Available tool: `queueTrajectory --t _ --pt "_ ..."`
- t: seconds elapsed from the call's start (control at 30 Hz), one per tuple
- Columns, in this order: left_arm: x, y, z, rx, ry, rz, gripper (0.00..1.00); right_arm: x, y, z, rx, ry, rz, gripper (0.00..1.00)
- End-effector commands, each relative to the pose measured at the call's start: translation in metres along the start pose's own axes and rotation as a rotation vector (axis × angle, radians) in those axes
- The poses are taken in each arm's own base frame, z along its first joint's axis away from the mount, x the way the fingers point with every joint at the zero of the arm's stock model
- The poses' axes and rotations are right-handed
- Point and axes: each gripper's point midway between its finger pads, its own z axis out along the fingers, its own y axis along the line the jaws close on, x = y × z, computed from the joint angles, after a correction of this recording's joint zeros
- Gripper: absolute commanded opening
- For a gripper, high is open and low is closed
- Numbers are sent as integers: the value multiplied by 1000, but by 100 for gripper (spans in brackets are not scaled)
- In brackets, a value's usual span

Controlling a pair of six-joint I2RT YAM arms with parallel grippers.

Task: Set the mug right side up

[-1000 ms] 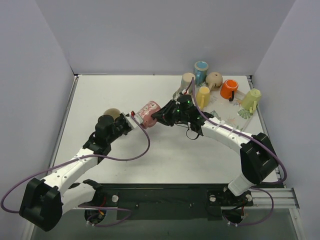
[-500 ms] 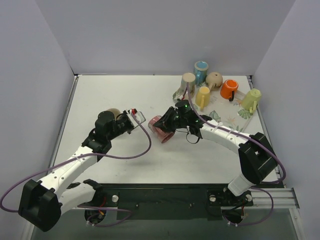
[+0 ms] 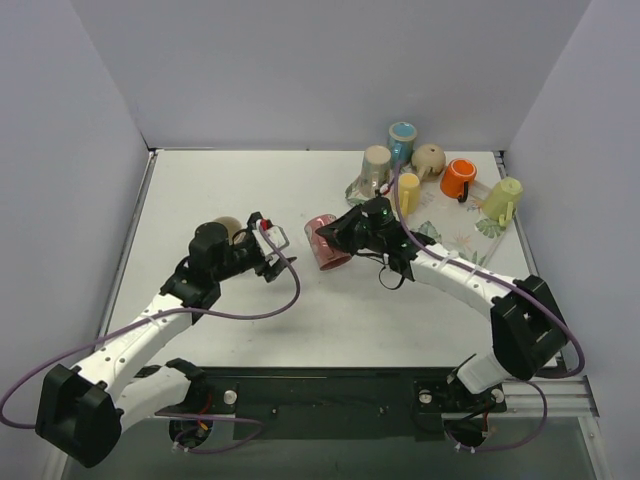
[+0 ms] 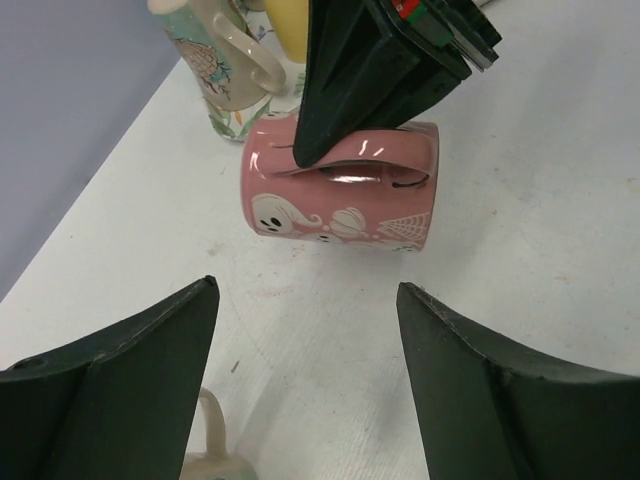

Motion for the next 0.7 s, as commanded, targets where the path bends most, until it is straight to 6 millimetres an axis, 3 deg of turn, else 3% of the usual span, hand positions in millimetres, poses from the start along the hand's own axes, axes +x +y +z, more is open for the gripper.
queueTrajectory --t 0.0,0.27,0.47,0.57,0.67 --pt "-34 5 -5 -2 -98 0 83 -36 129 -53 -373 -205 30 0" --pt "-41 -13 -3 50 -257 146 87 -60 168 -89 -524 -382 169 0" --pt "-55 1 3 -83 -348 201 88 -59 195 -114 -622 -449 231 0" --pt "-71 3 4 -167 -423 204 88 -61 202 -121 -647 -480 251 0" --pt "-74 13 6 -292 -450 216 89 -54 212 -126 -680 -481 265 0"
